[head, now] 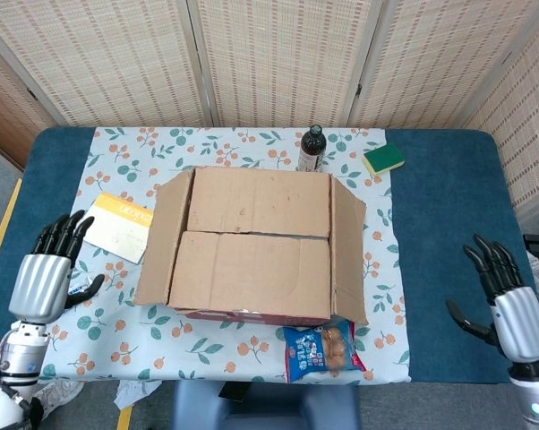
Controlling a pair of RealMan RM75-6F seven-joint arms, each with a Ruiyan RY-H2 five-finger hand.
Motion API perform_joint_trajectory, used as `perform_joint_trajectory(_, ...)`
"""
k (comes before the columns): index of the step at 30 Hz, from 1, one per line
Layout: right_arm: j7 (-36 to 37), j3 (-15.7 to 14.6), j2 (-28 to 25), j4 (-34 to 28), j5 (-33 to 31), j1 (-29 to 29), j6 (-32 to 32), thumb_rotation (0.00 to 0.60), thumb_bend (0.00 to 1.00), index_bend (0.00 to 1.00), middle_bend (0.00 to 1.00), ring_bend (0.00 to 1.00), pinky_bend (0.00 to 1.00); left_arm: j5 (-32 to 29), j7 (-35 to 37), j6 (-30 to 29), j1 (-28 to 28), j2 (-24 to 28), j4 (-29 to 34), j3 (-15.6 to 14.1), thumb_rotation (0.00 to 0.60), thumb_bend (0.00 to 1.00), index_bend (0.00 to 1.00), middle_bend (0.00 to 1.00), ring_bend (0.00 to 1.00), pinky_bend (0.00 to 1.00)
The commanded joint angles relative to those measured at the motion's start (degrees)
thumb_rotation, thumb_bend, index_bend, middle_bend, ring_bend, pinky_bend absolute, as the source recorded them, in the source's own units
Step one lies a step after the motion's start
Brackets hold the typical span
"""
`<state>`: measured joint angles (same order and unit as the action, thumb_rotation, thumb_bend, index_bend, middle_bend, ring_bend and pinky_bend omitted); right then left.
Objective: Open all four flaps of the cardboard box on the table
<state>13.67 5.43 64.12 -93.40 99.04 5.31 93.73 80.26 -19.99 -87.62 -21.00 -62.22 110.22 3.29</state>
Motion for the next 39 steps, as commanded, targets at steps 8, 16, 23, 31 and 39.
perform_joint_trajectory(8,-16.3,9.64,-0.77,-13.16,-14.73,19.34,-26.15,0.6,0.39,0.0,0.0,0.0,0.0,6.05,6.97,0.72,2.97,-4.4,-10.05,-2.6,0.6,0.32,0.0,0.08,0.06,0.16)
perform_joint_trajectory(16,-23.47,13.04,7.68,-10.71,-23.31,28.38,-32.82,0.6,0.39,0.0,0.0,0.0,0.0,6.75,11.34,1.46,3.3,-2.92,-11.24,-1.42,0.6,0.32,0.0,0.08,0.06,0.16)
perform_joint_trajectory(23,-30.0,12.31,13.84,-6.21,-27.87,33.28,-35.52,0.6,0.39,0.0,0.0,0.0,0.0,6.7,14.57,1.83,3.97,-1.29,-11.45,-0.56,0.6,0.32,0.0,0.08,0.06,0.13)
perform_joint_trajectory(31,-30.01,12.8,19.3,0.66,-31.86,36.83,-37.11,0.6,0.39,0.0,0.0,0.0,0.0,7.26,16.95,1.13,5.32,0.34,-11.24,-0.23,0.6,0.33,0.0,0.08,0.06,0.11)
perform_joint_trajectory(39,-29.74,13.16,22.62,6.32,-34.19,39.28,-37.77,0.6,0.39,0.0,0.0,0.0,0.0,7.26,18.3,1.37,5.98,1.28,-11.48,0.25,0.6,0.33,0.0,0.08,0.06,0.1)
